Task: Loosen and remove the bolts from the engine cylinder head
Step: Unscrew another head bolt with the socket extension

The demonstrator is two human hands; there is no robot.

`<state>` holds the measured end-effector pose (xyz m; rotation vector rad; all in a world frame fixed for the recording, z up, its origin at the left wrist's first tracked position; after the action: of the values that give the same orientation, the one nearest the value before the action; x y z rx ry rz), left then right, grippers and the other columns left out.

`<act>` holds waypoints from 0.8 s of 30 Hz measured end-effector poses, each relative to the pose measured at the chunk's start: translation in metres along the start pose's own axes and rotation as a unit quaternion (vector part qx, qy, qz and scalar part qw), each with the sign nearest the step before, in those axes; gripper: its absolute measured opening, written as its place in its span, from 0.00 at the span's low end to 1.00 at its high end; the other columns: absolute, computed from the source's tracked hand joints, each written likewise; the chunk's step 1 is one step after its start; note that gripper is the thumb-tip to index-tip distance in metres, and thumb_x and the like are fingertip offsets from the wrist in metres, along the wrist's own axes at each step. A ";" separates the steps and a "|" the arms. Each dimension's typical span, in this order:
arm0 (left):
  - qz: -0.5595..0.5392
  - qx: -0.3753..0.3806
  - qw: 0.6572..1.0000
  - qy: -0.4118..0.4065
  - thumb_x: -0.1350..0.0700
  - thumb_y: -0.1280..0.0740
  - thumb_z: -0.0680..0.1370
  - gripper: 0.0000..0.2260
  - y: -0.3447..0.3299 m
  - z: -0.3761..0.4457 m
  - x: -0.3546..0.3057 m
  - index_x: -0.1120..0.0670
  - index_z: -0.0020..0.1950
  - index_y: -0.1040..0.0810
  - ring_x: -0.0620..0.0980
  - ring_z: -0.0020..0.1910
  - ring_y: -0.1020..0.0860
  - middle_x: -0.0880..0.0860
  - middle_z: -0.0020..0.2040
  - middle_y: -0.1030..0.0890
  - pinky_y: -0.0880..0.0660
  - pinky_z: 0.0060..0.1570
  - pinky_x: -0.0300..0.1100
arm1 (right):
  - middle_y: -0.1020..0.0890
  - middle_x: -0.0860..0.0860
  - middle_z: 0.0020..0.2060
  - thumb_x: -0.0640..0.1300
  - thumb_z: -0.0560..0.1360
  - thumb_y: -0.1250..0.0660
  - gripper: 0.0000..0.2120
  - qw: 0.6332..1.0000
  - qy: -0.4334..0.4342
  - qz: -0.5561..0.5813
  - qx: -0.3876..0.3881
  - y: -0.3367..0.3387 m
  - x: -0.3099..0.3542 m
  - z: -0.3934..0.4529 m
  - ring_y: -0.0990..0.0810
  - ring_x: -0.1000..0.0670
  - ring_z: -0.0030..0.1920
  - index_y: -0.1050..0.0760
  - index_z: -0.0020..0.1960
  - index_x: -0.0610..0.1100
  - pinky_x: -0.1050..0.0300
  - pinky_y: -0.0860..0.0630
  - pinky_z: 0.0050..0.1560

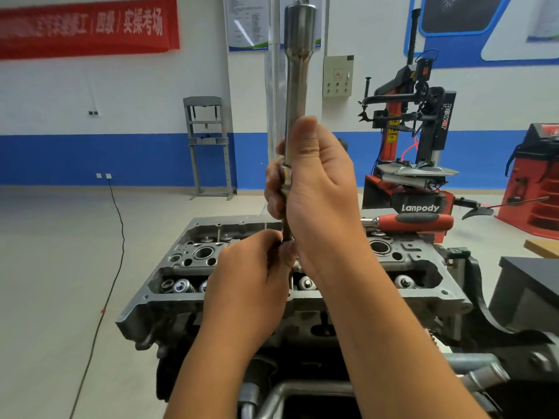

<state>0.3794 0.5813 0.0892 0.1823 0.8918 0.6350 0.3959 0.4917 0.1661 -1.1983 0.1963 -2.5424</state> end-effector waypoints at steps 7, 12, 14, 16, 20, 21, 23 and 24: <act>-0.016 -0.008 1.000 -0.009 0.50 0.44 0.75 0.12 -0.003 0.001 -0.007 0.47 0.31 0.34 0.45 0.28 0.32 0.43 0.28 0.26 0.39 0.31 0.43 | 0.26 0.46 0.31 0.55 0.85 0.43 0.18 1.000 -0.003 -0.023 -0.010 -0.002 0.012 -0.002 0.29 0.49 0.31 0.29 0.45 0.43 0.54 0.31 0.33; -0.023 -0.029 0.999 -0.032 0.54 0.43 0.75 0.16 -0.006 0.003 -0.008 0.43 0.27 0.31 0.38 0.26 0.30 0.38 0.24 0.28 0.36 0.27 0.29 | 0.29 0.46 0.31 0.54 0.87 0.48 0.18 0.985 0.085 0.146 0.027 -0.007 0.054 -0.004 0.31 0.50 0.28 0.34 0.46 0.42 0.56 0.34 0.30; -0.001 -0.027 0.999 -0.043 0.56 0.38 0.81 0.17 -0.008 0.003 -0.003 0.43 0.33 0.26 0.39 0.27 0.29 0.40 0.25 0.27 0.35 0.29 0.29 | 0.30 0.44 0.34 0.53 0.87 0.48 0.17 0.986 0.114 0.121 -0.012 -0.001 0.062 -0.006 0.30 0.50 0.29 0.33 0.46 0.43 0.57 0.32 0.29; 0.016 -0.025 0.999 -0.042 0.55 0.34 0.84 0.09 -0.007 0.003 0.002 0.50 0.45 0.17 0.40 0.31 0.27 0.44 0.29 0.24 0.33 0.32 0.31 | 0.29 0.45 0.35 0.56 0.87 0.46 0.17 0.990 0.069 0.104 -0.069 0.011 0.061 -0.006 0.30 0.51 0.30 0.31 0.48 0.45 0.56 0.32 0.31; 0.009 -0.032 0.999 -0.036 0.50 0.34 0.84 0.09 -0.008 -0.001 0.001 0.51 0.47 0.17 0.41 0.31 0.25 0.46 0.32 0.21 0.32 0.33 0.34 | 0.27 0.51 0.30 0.63 0.85 0.45 0.20 0.963 -0.073 0.179 -0.188 0.044 0.049 -0.011 0.31 0.52 0.29 0.30 0.49 0.46 0.55 0.30 0.32; -0.009 -0.042 0.999 -0.032 0.46 0.36 0.83 0.12 -0.008 -0.001 -0.005 0.50 0.47 0.18 0.41 0.31 0.25 0.47 0.32 0.21 0.30 0.35 0.36 | 0.27 0.51 0.30 0.63 0.84 0.45 0.21 0.953 -0.088 0.200 -0.209 0.054 0.046 -0.013 0.31 0.52 0.29 0.30 0.50 0.46 0.56 0.30 0.32; -0.100 -0.092 0.990 -0.024 0.37 0.39 0.79 0.17 -0.002 0.005 -0.030 0.47 0.47 0.19 0.41 0.31 0.23 0.48 0.36 0.18 0.26 0.33 0.38 | 0.28 0.51 0.29 0.64 0.84 0.46 0.22 0.942 -0.102 0.224 -0.229 0.069 0.041 -0.019 0.32 0.52 0.27 0.31 0.51 0.45 0.58 0.32 0.29; -0.147 -0.115 0.982 -0.035 0.35 0.40 0.79 0.17 0.004 0.014 -0.045 0.46 0.47 0.19 0.41 0.31 0.21 0.47 0.37 0.17 0.24 0.32 0.37 | 0.29 0.51 0.28 0.64 0.84 0.46 0.22 0.939 -0.106 0.229 -0.235 0.076 0.041 -0.021 0.32 0.52 0.26 0.31 0.52 0.45 0.58 0.33 0.28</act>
<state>0.3675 0.5595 0.1296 -0.1336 0.7532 0.4477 0.3729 0.4062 0.1627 -1.3798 0.9529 -1.9967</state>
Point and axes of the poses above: each hand's wrist, its own z-axis towards the middle knuckle, its own y-axis out of the back of the hand, x = y × z, the point moved 1 cm from there along z, towards the middle knuckle
